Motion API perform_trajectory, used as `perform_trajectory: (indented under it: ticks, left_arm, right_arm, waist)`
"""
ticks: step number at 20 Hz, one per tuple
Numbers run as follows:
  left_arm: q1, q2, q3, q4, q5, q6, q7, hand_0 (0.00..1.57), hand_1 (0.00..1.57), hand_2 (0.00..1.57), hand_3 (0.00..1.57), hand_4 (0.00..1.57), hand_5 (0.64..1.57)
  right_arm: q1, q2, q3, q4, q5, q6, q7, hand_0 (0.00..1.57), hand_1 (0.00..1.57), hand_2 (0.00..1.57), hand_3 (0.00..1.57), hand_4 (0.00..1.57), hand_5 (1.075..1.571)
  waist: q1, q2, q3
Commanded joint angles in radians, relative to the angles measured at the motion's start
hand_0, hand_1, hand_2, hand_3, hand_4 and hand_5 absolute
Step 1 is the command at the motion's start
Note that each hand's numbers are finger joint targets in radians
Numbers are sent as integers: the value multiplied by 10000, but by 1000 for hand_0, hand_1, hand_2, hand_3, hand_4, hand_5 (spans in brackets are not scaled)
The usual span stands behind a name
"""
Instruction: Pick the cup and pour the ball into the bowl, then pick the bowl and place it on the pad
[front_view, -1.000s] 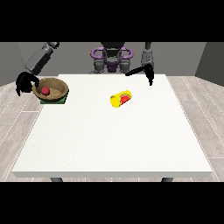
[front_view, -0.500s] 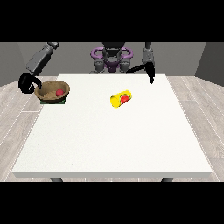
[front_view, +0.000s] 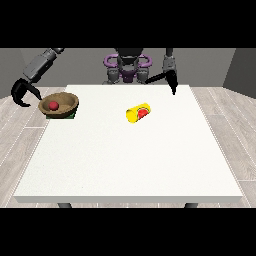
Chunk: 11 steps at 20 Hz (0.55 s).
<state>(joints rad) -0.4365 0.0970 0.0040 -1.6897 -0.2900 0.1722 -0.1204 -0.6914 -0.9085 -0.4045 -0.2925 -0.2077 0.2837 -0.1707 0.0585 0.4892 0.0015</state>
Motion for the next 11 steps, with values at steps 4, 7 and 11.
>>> perform_trajectory:
  ticks: [4, 7, 11]
  left_arm:
    - [227, 137, 134, -907, 184, -108, 74, 0, 0, 0, 0, 0, 1568]
    - [437, -241, -365, -822, -232, 75, 654, 0, 0, 0, 0, 0, 1569]
    - [502, -309, -117, 140, -34, 83, 443, 0, 0, 0, 0, 0, 1569]
  right_arm:
    - [-296, -219, -96, 119, 31, -83, -67, 0, 0, 357, 259, 0, 1489]
    - [-547, -385, -68, 41, -4, 302, 333, 0, 0, 255, 56, 0, 1493]
    - [-925, -1126, -337, -159, -464, 1593, 1216, 0, 0, 189, 288, 0, 1503]
  waist:
    - [13, 286, 3]
    - [-273, -184, 1]
    - [-452, -981, -9]
